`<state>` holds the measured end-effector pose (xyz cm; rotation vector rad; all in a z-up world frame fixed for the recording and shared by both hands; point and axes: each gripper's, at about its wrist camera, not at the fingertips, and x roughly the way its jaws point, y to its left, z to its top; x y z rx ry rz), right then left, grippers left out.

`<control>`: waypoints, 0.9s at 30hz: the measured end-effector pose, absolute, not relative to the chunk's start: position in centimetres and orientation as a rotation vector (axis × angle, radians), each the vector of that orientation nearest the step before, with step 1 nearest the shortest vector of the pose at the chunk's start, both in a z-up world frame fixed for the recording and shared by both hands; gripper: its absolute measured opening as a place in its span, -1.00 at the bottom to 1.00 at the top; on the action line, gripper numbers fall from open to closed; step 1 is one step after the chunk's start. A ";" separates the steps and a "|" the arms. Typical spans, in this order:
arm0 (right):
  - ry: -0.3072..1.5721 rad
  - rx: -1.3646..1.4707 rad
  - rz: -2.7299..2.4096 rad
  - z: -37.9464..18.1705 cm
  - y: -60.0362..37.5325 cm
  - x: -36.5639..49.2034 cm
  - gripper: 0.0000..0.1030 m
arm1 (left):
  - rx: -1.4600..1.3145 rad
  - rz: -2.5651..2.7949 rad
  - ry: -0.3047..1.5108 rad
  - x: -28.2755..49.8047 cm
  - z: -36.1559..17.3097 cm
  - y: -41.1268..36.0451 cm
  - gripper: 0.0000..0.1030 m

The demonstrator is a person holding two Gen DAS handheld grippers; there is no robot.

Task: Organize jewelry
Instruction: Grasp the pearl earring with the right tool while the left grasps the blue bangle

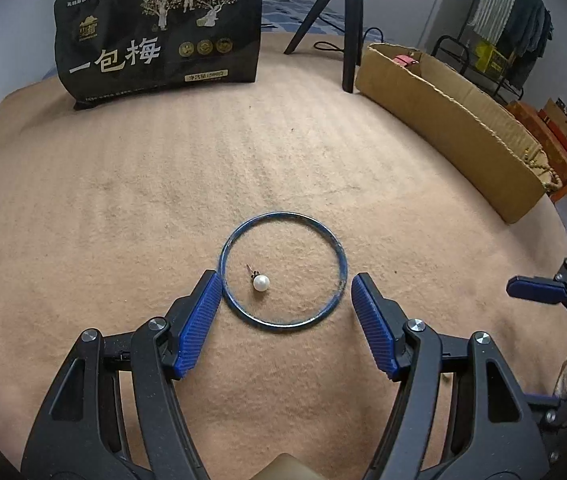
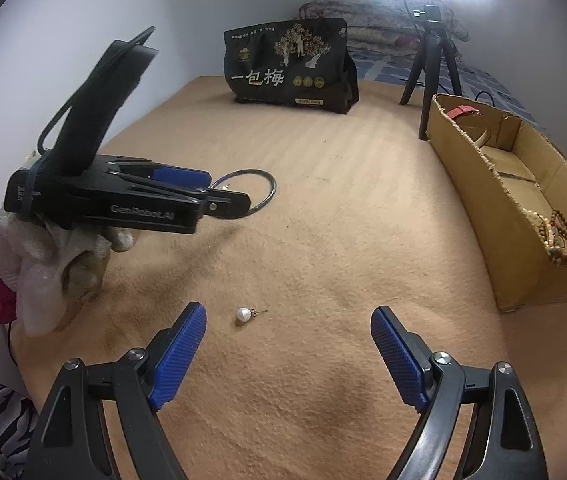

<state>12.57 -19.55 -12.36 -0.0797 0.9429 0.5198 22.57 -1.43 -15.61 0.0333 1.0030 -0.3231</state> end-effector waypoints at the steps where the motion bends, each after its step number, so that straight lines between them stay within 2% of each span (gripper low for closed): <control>1: 0.945 -0.079 0.520 -12.5 -19.5 12.6 0.69 | 0.036 -0.317 0.999 22.6 -15.7 -1.5 0.35; 13: 0.950 -0.077 0.523 -12.7 -19.2 12.9 0.67 | 0.127 -0.293 0.975 22.5 -16.3 -2.8 0.50; 15: 0.952 -0.078 0.525 -12.7 -19.1 12.9 0.68 | 0.132 -0.283 0.974 22.6 -16.4 -2.9 0.61; 20: 0.955 -0.087 0.536 -12.8 -18.9 12.8 0.64 | 0.113 -0.283 0.981 22.9 -16.6 -2.6 0.64; 23: 0.960 -0.097 0.545 -12.9 -18.5 12.8 0.50 | 0.101 -0.284 0.983 23.0 -16.6 -2.4 0.64; 27: 0.989 -0.102 0.583 -13.5 -17.9 12.9 0.03 | 0.103 -0.289 0.980 22.9 -16.7 -2.4 0.64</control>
